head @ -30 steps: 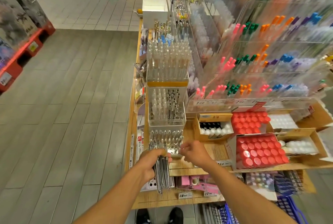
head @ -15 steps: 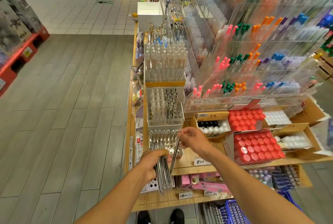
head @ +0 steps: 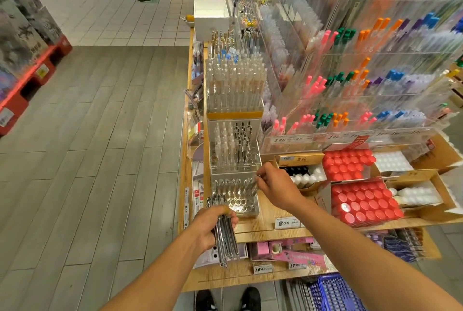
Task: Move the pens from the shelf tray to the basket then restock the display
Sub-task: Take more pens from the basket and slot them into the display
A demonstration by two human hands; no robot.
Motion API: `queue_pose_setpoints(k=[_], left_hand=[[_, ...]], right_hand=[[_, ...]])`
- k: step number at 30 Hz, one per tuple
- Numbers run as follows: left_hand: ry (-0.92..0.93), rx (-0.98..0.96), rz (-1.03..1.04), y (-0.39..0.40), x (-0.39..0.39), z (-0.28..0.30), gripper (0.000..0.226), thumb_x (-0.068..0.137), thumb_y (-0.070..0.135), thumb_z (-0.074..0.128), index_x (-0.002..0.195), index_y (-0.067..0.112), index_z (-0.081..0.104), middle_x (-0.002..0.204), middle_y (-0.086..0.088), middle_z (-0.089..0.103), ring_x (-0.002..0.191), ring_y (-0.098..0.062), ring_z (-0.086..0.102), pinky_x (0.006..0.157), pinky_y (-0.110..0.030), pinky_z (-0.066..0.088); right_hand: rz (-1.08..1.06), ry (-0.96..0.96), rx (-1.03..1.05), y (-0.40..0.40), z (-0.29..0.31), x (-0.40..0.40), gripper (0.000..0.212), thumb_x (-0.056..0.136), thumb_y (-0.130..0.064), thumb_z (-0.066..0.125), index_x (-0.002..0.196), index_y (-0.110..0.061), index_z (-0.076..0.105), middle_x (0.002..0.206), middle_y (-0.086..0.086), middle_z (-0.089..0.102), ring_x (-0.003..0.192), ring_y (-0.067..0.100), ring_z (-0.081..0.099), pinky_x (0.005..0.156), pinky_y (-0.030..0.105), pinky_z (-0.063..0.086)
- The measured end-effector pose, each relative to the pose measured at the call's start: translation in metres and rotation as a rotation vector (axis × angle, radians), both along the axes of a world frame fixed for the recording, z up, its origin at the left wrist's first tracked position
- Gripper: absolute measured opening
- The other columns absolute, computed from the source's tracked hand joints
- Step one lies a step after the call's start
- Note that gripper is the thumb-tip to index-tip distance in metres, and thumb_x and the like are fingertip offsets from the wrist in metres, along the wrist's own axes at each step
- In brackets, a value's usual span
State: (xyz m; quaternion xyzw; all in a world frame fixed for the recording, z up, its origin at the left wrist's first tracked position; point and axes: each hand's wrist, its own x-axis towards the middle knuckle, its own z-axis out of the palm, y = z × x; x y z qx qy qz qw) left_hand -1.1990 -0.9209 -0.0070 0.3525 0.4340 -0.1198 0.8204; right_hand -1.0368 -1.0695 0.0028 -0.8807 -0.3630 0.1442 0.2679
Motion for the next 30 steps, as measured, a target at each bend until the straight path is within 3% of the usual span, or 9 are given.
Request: queue_pose_setpoints(k=[4,10,16,19,22,26,28,30], left_hand=[[0.006,-0.008,0.027,0.0,-0.001,0.0,0.015,0.091,-0.004,0.058,0.105,-0.007,0.057,0.08,-0.021,0.068,0.069,-0.027,0.068,0.06,-0.034,0.06],[0.02,-0.02,0.055,0.001,-0.001,0.003,0.021,0.089,-0.007,0.059,0.11,-0.007,0.055,0.086,-0.026,0.067,0.064,-0.028,0.069,0.057,-0.035,0.06],[-0.002,0.027,0.039,0.0,0.0,0.003,0.023,0.088,-0.007,0.061,0.11,-0.009,0.057,0.081,-0.023,0.068,0.065,-0.028,0.067,0.059,-0.035,0.059],[-0.024,0.032,0.021,-0.001,0.0,0.007,0.016,0.088,-0.005,0.062,0.104,-0.009,0.06,0.08,-0.024,0.068,0.063,-0.027,0.066,0.058,-0.034,0.059],[-0.054,0.03,-0.004,-0.003,0.001,0.011,0.017,0.086,-0.005,0.065,0.103,-0.011,0.063,0.083,-0.025,0.069,0.066,-0.028,0.068,0.06,-0.034,0.059],[-0.053,0.087,-0.074,-0.007,0.003,0.015,0.031,0.083,-0.006,0.068,0.111,-0.014,0.059,0.084,-0.025,0.069,0.064,-0.028,0.068,0.055,-0.035,0.058],[-0.052,0.101,-0.088,-0.009,0.004,0.015,0.038,0.082,-0.007,0.068,0.117,-0.015,0.054,0.085,-0.027,0.069,0.064,-0.029,0.069,0.053,-0.035,0.059],[-0.067,0.069,-0.095,-0.012,0.006,0.017,0.031,0.084,-0.007,0.066,0.112,-0.014,0.057,0.079,-0.025,0.07,0.062,-0.029,0.07,0.051,-0.034,0.058]], right_hand=[[0.048,-0.033,-0.06,0.004,-0.004,0.0,0.008,0.097,-0.025,0.054,0.098,-0.018,0.051,0.084,-0.003,0.063,0.077,0.015,0.058,0.065,0.031,0.048],[0.106,-0.214,-0.138,0.009,-0.017,-0.013,0.008,0.09,-0.015,0.06,0.093,-0.015,0.067,0.089,-0.003,0.068,0.093,0.017,0.056,0.07,0.029,0.046],[-0.014,-0.432,-0.163,0.013,-0.022,-0.03,0.018,0.094,-0.029,0.059,0.094,-0.018,0.073,0.085,-0.004,0.068,0.079,0.016,0.051,0.064,0.029,0.043],[-0.073,-0.442,-0.167,0.012,-0.02,-0.037,0.016,0.093,-0.029,0.062,0.1,-0.02,0.073,0.091,-0.006,0.065,0.082,0.015,0.05,0.069,0.03,0.045],[-0.171,-0.211,0.003,0.011,-0.016,-0.047,0.012,0.091,-0.028,0.064,0.1,-0.022,0.069,0.09,-0.012,0.061,0.083,0.007,0.051,0.072,0.022,0.043],[-0.184,0.606,0.23,0.015,0.003,-0.059,0.013,0.09,-0.029,0.068,0.091,-0.017,0.071,0.082,-0.009,0.068,0.073,-0.002,0.062,0.066,0.013,0.045],[-0.216,0.722,0.266,0.014,0.011,-0.061,0.012,0.088,-0.029,0.071,0.087,-0.017,0.071,0.077,-0.008,0.069,0.066,-0.005,0.061,0.063,0.012,0.047],[-0.232,0.752,0.231,0.011,0.017,-0.059,0.013,0.088,-0.028,0.07,0.088,-0.015,0.069,0.072,-0.009,0.065,0.054,-0.005,0.055,0.056,0.012,0.044]])
